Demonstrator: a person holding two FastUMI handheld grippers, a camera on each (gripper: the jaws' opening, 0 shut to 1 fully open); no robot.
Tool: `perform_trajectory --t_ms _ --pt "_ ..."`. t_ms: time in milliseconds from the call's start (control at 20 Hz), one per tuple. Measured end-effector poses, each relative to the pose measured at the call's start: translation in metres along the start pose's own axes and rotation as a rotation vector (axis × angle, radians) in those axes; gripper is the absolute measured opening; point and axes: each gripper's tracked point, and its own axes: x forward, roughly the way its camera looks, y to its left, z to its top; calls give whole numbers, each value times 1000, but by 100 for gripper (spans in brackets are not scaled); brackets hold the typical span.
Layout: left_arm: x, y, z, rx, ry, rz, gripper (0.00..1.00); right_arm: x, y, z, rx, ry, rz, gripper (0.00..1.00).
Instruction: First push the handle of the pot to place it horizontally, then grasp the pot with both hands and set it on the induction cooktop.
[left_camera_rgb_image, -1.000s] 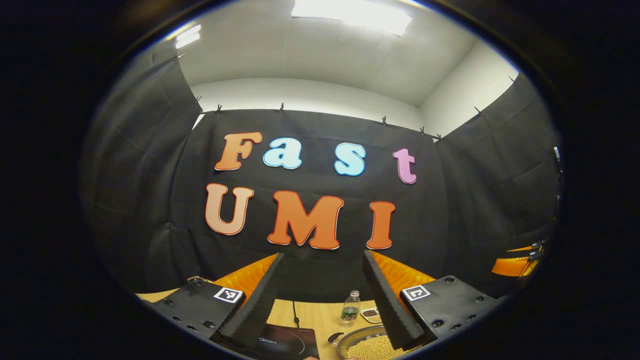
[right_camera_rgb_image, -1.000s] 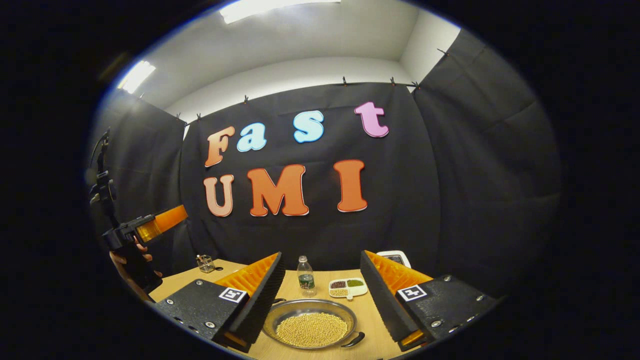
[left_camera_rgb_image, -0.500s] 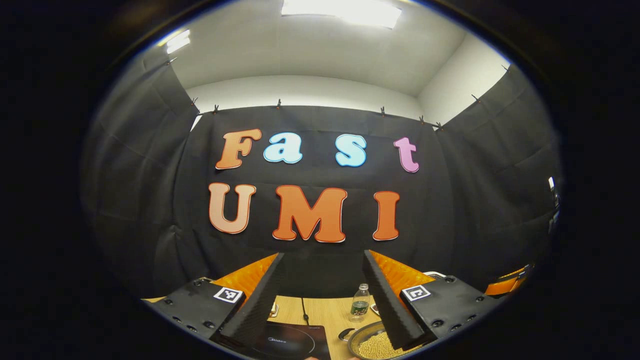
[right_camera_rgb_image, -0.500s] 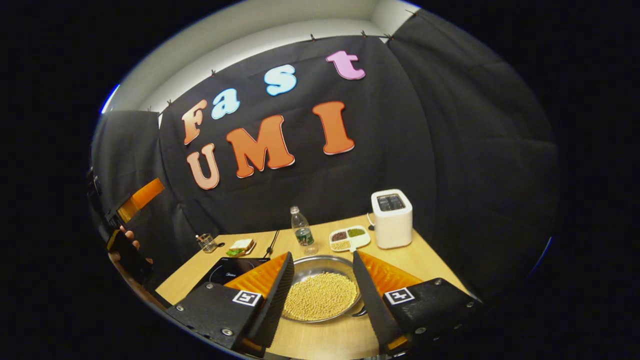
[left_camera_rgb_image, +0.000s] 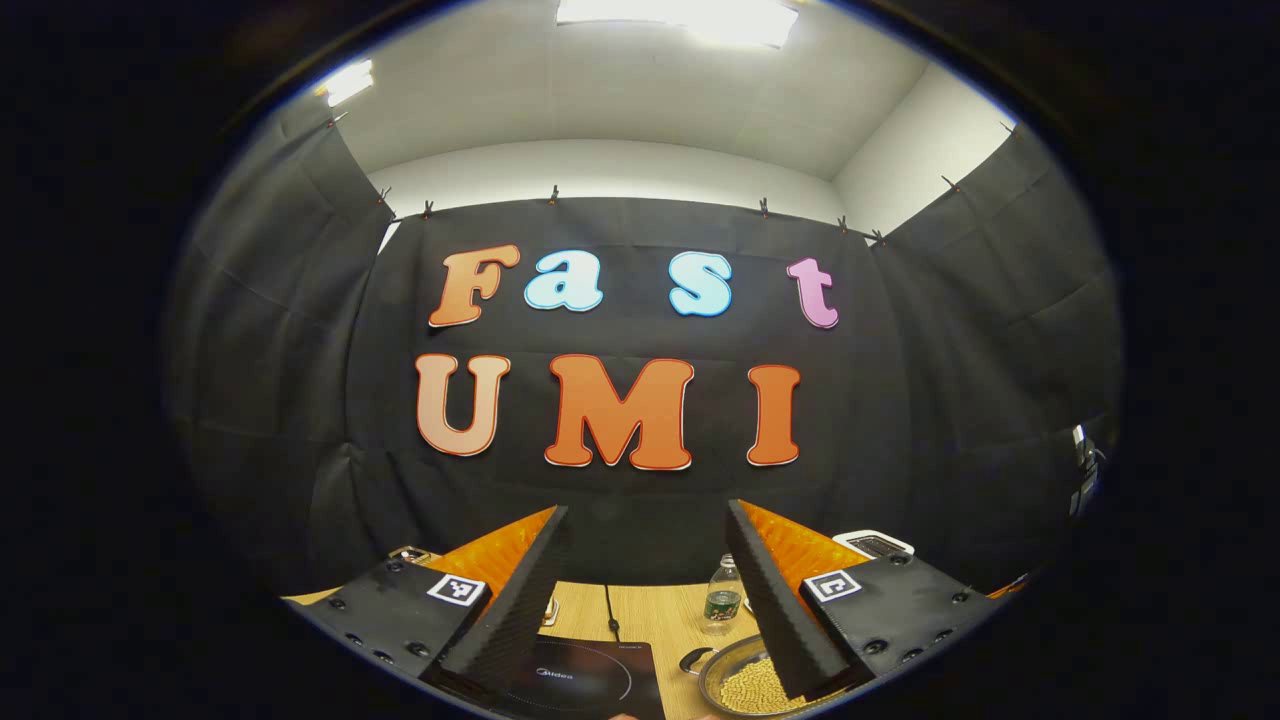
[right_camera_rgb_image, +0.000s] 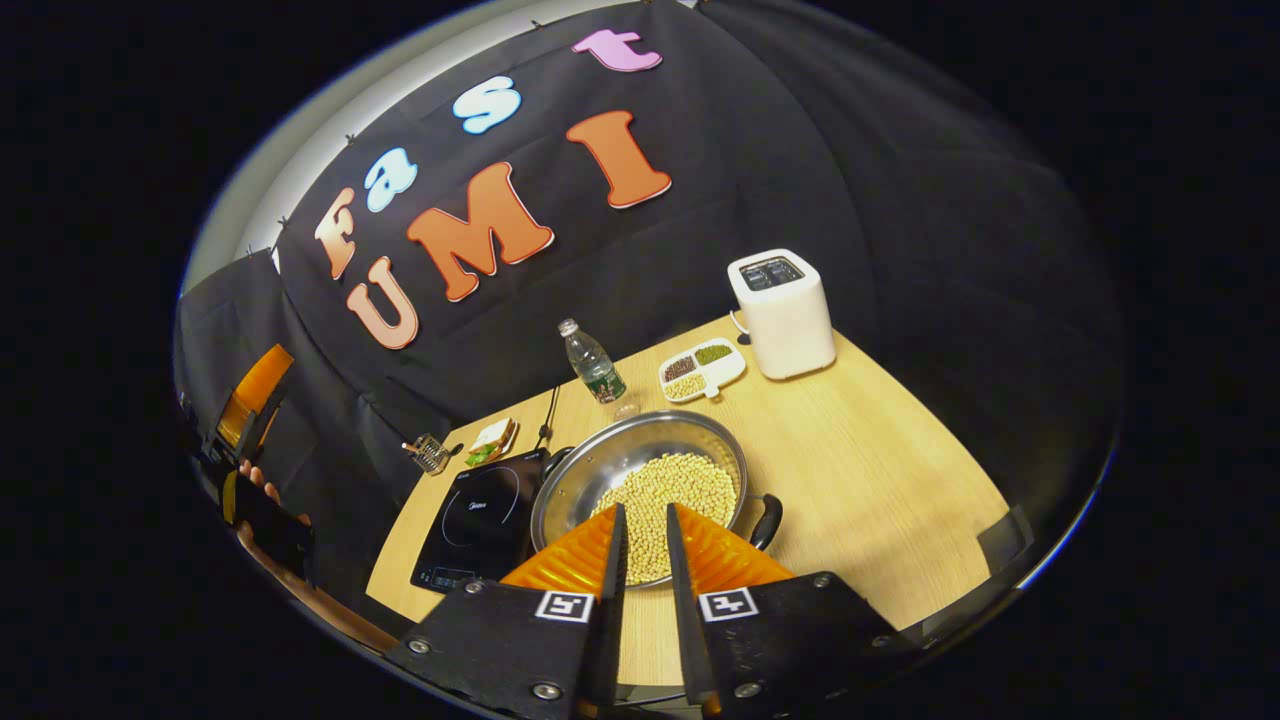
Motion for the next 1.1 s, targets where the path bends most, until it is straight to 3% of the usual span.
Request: perform_trajectory --t_ms 150,250,1100 --pt "0 3 -2 17 7 9 100 11 -8 -22 65 67 -11 9" --pt "0 5 -4 29 14 15 100 16 -10 -38 84 124 -7 4" --pt "5 18 -35 66 85 29 100 64 -37 -112 163 406 -118 4"
